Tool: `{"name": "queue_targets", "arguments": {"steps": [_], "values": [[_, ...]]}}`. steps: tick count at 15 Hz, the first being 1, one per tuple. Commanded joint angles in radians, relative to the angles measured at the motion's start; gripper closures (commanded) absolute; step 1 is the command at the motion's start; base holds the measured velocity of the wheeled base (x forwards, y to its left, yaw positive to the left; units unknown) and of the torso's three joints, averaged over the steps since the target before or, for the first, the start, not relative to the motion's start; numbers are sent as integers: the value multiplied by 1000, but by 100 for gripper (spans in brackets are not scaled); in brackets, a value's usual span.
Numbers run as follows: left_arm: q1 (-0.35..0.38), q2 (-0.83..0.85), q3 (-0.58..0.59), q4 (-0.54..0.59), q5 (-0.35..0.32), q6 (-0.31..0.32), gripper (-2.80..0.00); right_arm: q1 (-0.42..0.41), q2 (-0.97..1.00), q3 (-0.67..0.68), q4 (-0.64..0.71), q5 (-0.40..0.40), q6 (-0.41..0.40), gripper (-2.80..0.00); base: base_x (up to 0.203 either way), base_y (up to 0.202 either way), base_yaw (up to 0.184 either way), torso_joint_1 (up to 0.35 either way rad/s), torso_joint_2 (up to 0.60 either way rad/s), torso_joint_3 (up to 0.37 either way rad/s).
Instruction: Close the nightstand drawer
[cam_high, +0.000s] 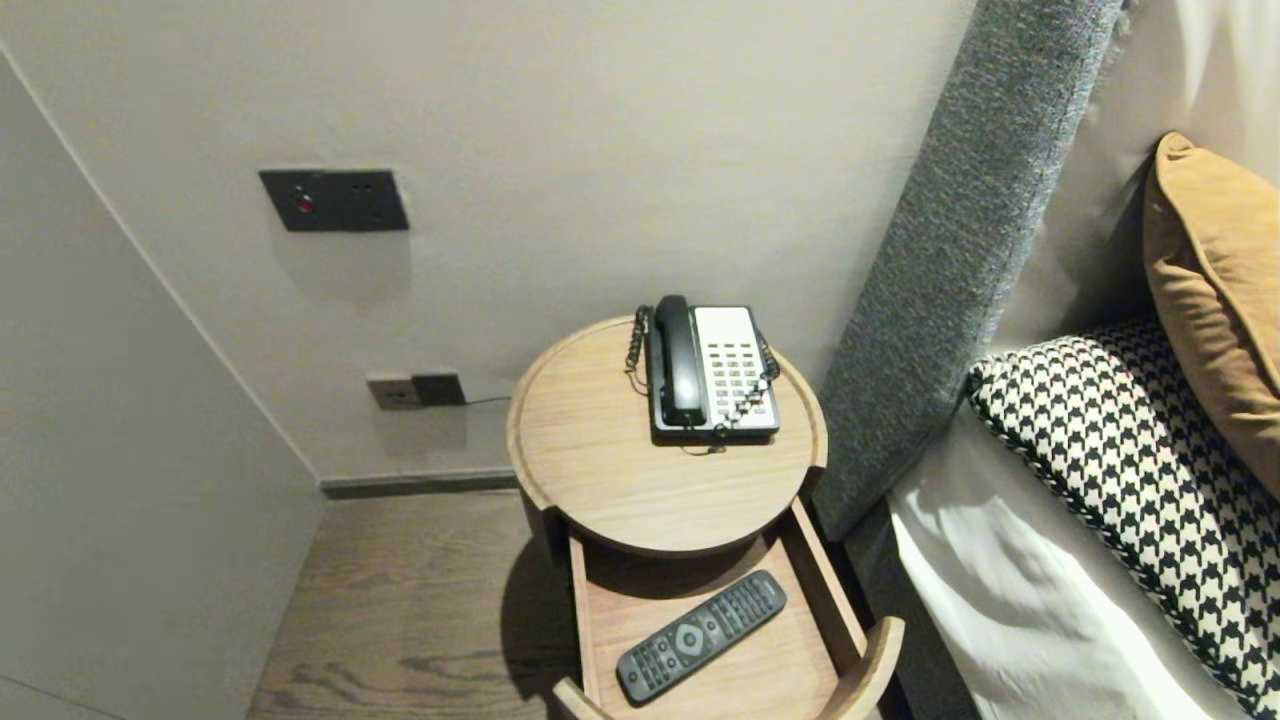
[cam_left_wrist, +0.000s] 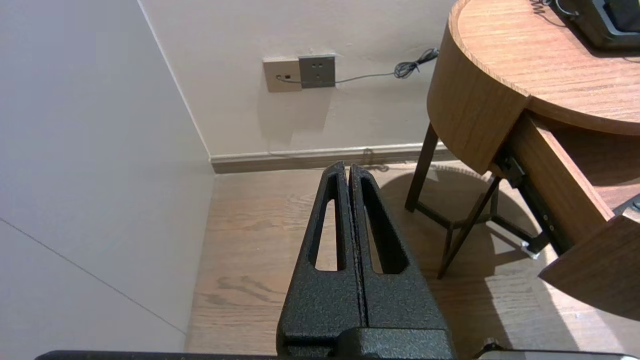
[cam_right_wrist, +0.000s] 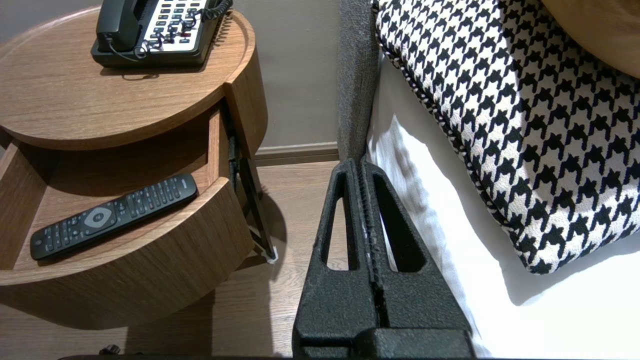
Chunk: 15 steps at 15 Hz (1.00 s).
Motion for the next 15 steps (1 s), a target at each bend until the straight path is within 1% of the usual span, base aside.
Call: {"name": "queue_targets", "arguments": {"steps": [1,6,8,10,12,15], "values": [[1,0,-1,-1,1,-7,0,0,1,40,-1,0,0,0,0,0,0,0,0,0],[0,0,1,-1,2,-11,0,0,0,40,-1,0,0,0,0,0,0,0,0,0],[1,-2,-12,17,4,-4,0,0,1,40,-1,0,0,0,0,0,0,0,0,0],[1,10,-35,59,-7,31,0,0,1,40,-1,0,0,0,0,0,0,0,0,0],[1,67,-122,105,-33,40,0,0,0,40,-1,0,0,0,0,0,0,0,0,0],[1,277,-272,133,-57,41,0,0,0,40,-1,0,0,0,0,0,0,0,0,0]]}}
